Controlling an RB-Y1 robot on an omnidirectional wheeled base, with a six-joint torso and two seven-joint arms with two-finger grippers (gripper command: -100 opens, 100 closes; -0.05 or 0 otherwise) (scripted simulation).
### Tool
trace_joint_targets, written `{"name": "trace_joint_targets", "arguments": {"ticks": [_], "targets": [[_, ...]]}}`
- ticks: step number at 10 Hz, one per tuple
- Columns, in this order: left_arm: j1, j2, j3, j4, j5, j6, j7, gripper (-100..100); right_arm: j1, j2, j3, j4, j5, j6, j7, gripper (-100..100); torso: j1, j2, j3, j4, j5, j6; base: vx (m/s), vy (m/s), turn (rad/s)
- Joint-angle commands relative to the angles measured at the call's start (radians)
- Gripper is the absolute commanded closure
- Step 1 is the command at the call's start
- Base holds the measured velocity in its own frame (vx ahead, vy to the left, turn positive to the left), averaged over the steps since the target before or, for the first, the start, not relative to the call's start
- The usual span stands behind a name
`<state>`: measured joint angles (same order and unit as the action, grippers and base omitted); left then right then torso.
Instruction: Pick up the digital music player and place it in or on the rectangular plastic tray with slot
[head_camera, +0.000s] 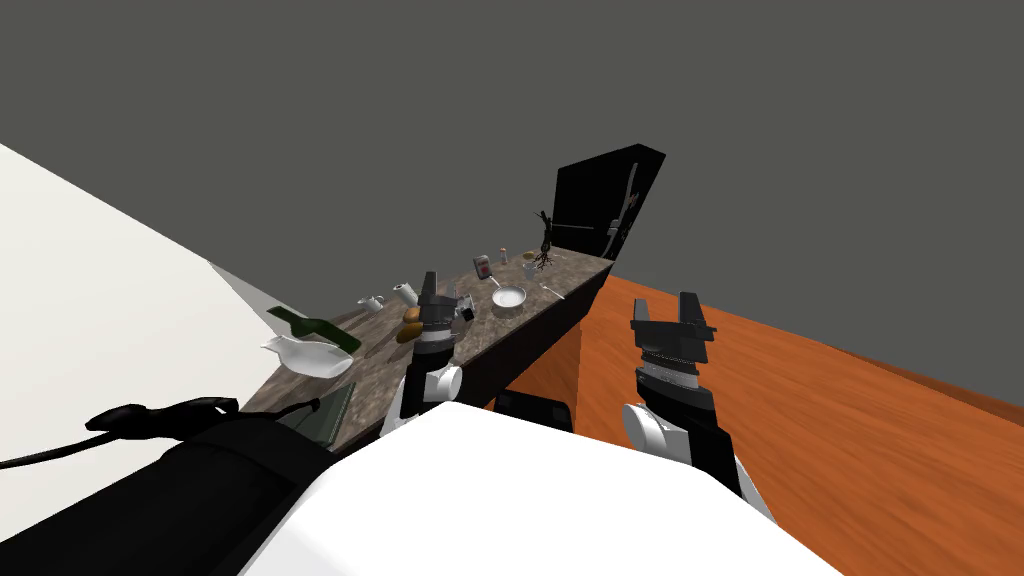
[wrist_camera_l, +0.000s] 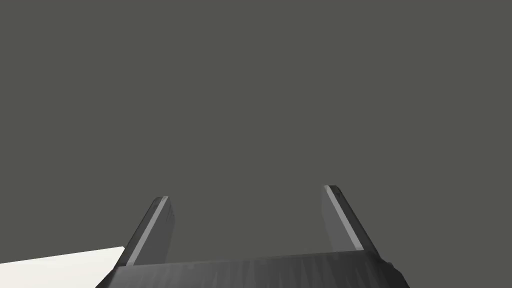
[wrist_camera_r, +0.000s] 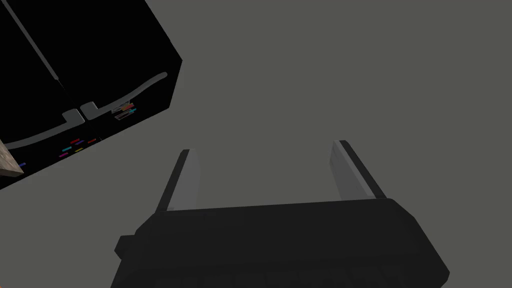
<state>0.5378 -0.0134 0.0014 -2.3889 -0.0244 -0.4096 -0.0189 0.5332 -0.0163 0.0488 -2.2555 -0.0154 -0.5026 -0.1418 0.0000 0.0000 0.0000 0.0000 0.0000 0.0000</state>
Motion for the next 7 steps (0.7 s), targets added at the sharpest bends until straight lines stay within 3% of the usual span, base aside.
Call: {"name": "trace_joint_targets", "arguments": {"ticks": [1,7], "targets": [[-0.004,0.029,0.004,0.011,0.009,0.001,0.007,-100,0.0,0.0,0.0,0.0,0.0,0.0,0.0,0,0.0,0.0,0.0,0.0,0.0,0.0,-0.04,-0.045,0.004],[-0.043,0.134,0.054,0.11,0.1,0.012,0.075,-100,0.0,0.0,0.0,0.0,0.0,0.0,0.0,0,-0.004,0.003,0.002,0.001,-0.001,0.0,-0.054,-0.072,0.027]]}}
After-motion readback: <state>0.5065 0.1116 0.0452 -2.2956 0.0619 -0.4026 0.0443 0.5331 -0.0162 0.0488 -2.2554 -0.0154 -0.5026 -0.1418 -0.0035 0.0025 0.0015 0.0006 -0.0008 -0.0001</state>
